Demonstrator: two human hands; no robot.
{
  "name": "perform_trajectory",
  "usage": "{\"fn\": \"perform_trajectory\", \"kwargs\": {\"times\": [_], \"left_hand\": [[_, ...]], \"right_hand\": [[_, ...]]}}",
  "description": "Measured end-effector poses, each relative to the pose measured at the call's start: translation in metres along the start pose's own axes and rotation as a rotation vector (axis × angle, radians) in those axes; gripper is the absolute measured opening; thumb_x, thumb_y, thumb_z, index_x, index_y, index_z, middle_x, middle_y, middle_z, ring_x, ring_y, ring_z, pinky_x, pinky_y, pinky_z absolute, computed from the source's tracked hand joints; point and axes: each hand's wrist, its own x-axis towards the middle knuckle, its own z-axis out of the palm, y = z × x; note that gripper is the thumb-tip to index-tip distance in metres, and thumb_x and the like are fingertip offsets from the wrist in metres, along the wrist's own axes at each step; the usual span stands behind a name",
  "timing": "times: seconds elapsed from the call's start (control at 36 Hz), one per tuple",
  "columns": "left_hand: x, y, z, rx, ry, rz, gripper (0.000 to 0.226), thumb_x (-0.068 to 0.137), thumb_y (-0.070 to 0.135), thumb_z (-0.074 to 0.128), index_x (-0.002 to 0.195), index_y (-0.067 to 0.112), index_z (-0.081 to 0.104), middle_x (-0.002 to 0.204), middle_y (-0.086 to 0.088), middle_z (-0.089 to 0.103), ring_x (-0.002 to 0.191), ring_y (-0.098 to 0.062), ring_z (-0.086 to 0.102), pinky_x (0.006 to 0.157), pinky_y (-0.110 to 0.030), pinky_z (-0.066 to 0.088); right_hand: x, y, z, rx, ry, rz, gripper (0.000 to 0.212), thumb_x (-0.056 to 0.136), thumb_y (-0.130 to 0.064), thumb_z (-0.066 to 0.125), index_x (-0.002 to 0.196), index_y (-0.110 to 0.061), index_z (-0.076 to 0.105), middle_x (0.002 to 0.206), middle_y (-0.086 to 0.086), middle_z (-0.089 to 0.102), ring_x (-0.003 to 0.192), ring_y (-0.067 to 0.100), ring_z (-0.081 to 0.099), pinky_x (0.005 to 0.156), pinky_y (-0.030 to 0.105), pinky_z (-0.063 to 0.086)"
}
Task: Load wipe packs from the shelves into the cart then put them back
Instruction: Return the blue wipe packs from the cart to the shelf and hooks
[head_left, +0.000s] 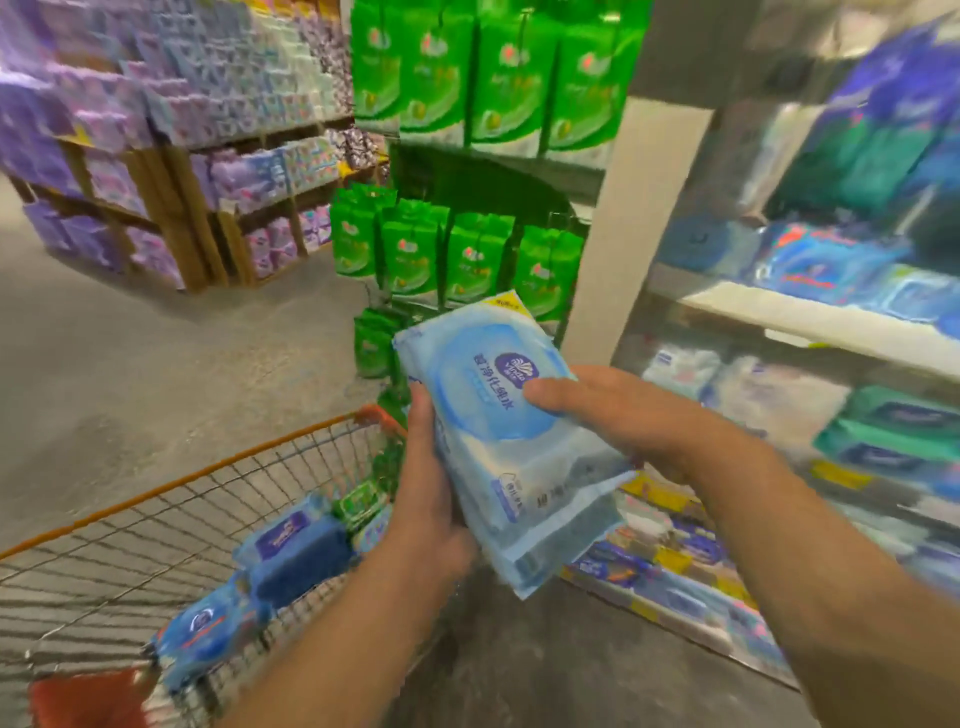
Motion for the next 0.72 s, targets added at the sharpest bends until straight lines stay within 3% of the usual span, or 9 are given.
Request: {"fn": "perform_trajectory", "kwargs": {"times": [0.11, 0.22, 0.47, 0.61, 0.72], "left_hand": [[0.01, -0.052, 0.047, 0.019, -0.091, -0.099, 0.079, 0.091, 0.079, 0.038, 0.143, 0.023, 0.058, 0.144, -0.017, 0.059, 0.133, -0.042, 0.054, 0.116, -0.064, 0.032], [0.011, -0.107, 0.096, 0.019, -0.148, -0.192, 0.075, 0.092, 0.076, 0.04, 0.133, 0.02, 0.068, 0.137, -0.017, 0.064, 0.125, -0.041, 0.061, 0.111, -0.06, 0.041], [0.007, -0.218, 0.182, 0.052, -0.158, -0.32, 0.071, 0.086, 0.076, 0.049, 0.12, 0.021, 0.076, 0.13, -0.018, 0.068, 0.119, -0.04, 0.065, 0.109, -0.058, 0.043], [0.01, -0.259, 0.218, 0.047, -0.2, -0.379, 0.07, 0.086, 0.076, 0.049, 0.117, 0.02, 0.077, 0.127, -0.017, 0.07, 0.113, -0.04, 0.069, 0.1, -0.056, 0.049], [0.021, -0.283, 0.24, 0.057, -0.202, -0.425, 0.067, 0.089, 0.073, 0.048, 0.11, 0.018, 0.08, 0.122, -0.017, 0.073, 0.105, -0.037, 0.072, 0.093, -0.053, 0.052]], "right_hand": [[-0.048, 0.033, -0.051, -0.067, 0.168, -0.009, 0.082, 0.052, -0.095, 0.058, 0.102, -0.033, 0.078, 0.099, -0.005, 0.079, 0.095, 0.017, 0.074, 0.098, 0.049, 0.054], [-0.098, 0.071, -0.102, -0.07, 0.311, 0.041, 0.111, 0.04, -0.104, 0.055, 0.108, -0.018, 0.074, 0.104, 0.004, 0.077, 0.098, 0.024, 0.073, 0.099, 0.052, 0.053], [-0.203, 0.142, -0.186, 0.074, 0.403, 0.158, 0.058, 0.071, -0.07, 0.073, 0.1, -0.02, 0.08, 0.095, 0.0, 0.079, 0.09, 0.023, 0.077, 0.097, 0.051, 0.056], [-0.236, 0.166, -0.217, 0.121, 0.458, 0.203, 0.073, 0.059, -0.081, 0.068, 0.105, -0.025, 0.079, 0.102, 0.001, 0.079, 0.095, 0.023, 0.076, 0.099, 0.052, 0.054], [-0.254, 0.182, -0.24, 0.212, 0.496, 0.208, 0.048, 0.079, -0.064, 0.072, 0.103, -0.023, 0.08, 0.1, 0.003, 0.079, 0.093, 0.025, 0.076, 0.099, 0.048, 0.055]]}}
